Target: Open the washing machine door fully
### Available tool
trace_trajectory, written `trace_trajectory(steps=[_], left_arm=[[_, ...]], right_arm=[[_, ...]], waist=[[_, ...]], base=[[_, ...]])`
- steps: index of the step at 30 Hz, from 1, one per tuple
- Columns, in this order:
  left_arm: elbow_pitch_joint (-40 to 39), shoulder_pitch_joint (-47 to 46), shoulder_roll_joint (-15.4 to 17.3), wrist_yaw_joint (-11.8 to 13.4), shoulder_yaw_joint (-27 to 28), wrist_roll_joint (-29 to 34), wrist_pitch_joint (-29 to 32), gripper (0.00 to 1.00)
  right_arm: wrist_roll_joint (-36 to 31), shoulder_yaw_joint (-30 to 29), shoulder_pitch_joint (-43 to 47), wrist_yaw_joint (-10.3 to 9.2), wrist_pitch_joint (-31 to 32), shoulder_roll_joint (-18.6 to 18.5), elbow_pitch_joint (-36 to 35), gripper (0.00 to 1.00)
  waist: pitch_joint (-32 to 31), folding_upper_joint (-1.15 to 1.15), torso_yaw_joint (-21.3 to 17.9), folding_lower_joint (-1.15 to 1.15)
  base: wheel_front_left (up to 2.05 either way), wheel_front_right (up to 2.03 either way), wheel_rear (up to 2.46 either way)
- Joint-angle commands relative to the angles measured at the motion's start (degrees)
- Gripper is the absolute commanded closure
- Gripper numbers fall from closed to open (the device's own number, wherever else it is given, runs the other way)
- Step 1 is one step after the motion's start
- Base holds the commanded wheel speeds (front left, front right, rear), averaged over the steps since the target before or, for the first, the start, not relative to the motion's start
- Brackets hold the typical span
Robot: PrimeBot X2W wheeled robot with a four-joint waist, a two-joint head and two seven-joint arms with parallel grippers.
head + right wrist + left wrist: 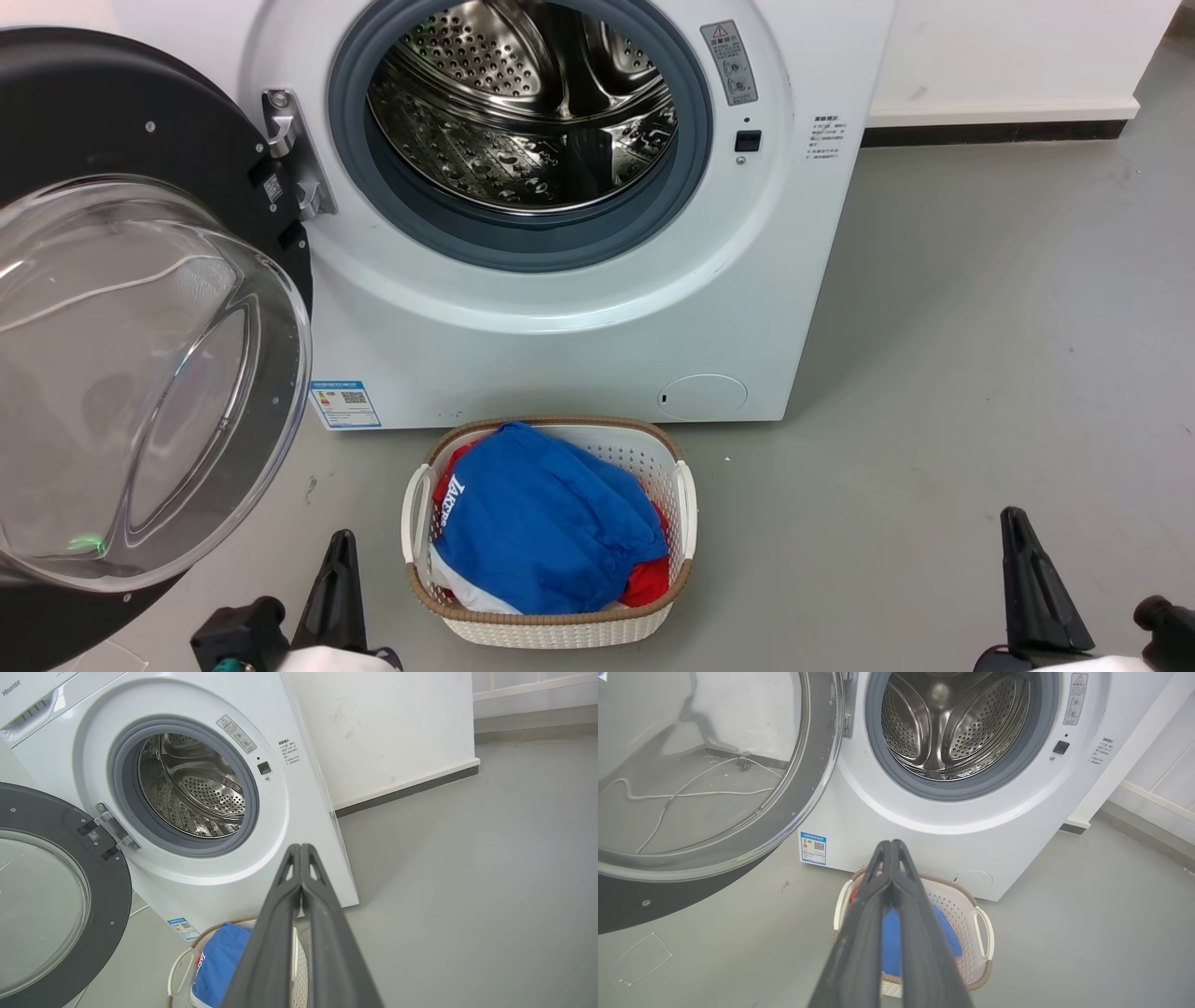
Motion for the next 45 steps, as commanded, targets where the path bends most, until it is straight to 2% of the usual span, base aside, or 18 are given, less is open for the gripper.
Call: trace_trajectory(steps=[1,24,45], left_arm=[[-0.6,-2.0,0.0,-0.4,0.5,-3.1,0.6,1.0],[1.0,-5.0,0.0,-2.8,2.5,-25.3,6.0,1.0],[2.2,-7.1,0.0,-4.4,4.0,-40.6,9.7,1.0]], right_arm=[[3.1,0.1,-2.0,0.0,0.4,-0.6,-0.3,1.0],[24.6,0.2,-6.4,0.0,4.9,-1.4,3.6,1.0],[39.1,-0.2,-9.4,0.0,8.4,-1.6,6.3,1.0]], waist=[[0.0,0.0,0.0,0.0],[0.2,0.0,0.1,0.0],[0.3,0.0,0.2,0.0]], base=[[0.0,0.0,0.0],[0.0,0.0,0.0],[0.0,0.0,0.0]])
